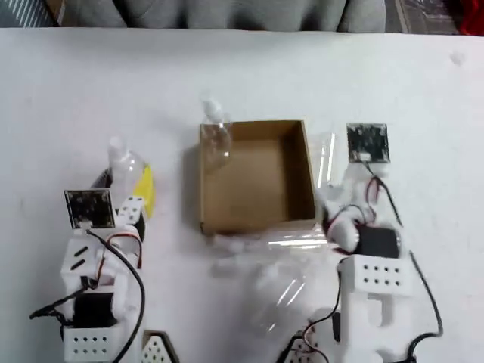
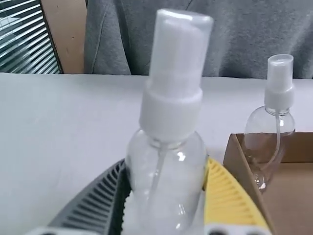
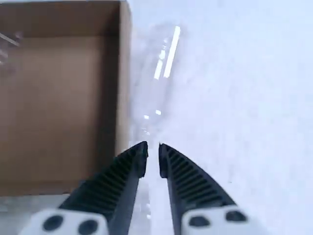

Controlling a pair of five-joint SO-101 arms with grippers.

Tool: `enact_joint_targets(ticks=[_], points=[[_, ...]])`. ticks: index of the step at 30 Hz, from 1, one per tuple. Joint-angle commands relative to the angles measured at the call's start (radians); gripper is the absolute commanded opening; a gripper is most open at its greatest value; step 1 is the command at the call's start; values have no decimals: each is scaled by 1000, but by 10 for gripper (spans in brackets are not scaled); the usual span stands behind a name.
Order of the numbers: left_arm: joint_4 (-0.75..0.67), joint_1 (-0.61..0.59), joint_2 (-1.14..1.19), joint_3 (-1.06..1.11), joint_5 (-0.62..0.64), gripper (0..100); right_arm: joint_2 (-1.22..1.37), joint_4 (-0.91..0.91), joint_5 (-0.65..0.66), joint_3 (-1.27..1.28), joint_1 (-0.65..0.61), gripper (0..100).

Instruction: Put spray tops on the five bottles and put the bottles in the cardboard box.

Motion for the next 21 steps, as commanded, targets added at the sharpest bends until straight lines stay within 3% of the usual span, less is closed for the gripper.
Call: enact_joint_targets(ticks=[1, 4, 7, 13, 21], points=[[-32, -10, -16, -14, -11, 23, -30, -105, 121, 106, 163, 17], [-29, -10, -16, -26, -11, 23, -24, -191, 173, 216, 217, 17], [64, -25, -15, -83, -9, 23, -35, -280, 196, 311, 216, 17], [152, -7, -15, -149, -5, 23, -25, -292, 222, 319, 214, 17], [245, 185, -15, -287, -11, 23, 30, -332, 269, 324, 214, 17]])
